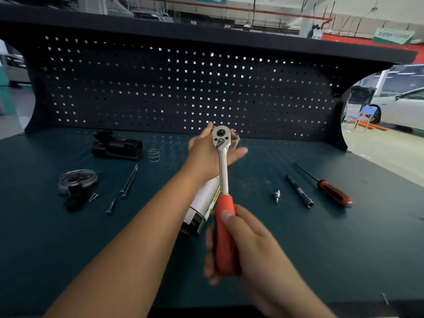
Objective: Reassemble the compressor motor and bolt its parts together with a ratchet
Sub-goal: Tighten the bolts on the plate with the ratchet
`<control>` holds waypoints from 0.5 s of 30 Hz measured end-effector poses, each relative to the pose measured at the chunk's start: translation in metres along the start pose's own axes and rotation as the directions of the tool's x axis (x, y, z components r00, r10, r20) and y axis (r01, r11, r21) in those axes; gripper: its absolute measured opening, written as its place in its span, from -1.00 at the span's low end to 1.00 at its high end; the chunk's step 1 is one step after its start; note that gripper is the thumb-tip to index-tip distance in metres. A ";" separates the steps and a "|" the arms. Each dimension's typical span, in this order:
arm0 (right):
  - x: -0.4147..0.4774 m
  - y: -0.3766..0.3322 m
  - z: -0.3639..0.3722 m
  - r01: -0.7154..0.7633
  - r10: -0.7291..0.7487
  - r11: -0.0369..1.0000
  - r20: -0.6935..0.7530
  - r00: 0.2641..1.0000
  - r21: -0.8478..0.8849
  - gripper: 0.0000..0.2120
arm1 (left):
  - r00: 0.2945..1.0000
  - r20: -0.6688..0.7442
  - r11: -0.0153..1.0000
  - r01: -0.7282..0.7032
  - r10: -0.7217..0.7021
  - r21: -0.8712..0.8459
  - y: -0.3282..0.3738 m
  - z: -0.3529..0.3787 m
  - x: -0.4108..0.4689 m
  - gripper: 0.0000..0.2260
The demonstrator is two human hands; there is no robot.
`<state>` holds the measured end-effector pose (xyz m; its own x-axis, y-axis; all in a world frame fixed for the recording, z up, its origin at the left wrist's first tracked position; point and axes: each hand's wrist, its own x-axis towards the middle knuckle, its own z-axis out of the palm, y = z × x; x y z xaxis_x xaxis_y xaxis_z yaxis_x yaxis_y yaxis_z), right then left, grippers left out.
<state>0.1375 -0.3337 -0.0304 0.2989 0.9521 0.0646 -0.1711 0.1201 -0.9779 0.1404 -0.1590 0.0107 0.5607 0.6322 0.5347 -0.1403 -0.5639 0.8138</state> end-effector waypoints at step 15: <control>0.000 -0.033 -0.048 -0.064 0.069 0.984 0.026 0.997 -0.167 -0.71 | 0.984 -0.120 0.990 -0.126 0.132 0.056 0.005 -0.018 -0.014 -0.70</control>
<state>0.1878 -0.3509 -0.0079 0.2615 0.9652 0.0020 -0.0309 0.0105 -0.9995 0.1177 -0.1608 0.0114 0.4357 0.6115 0.6605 -0.1637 -0.6677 0.7262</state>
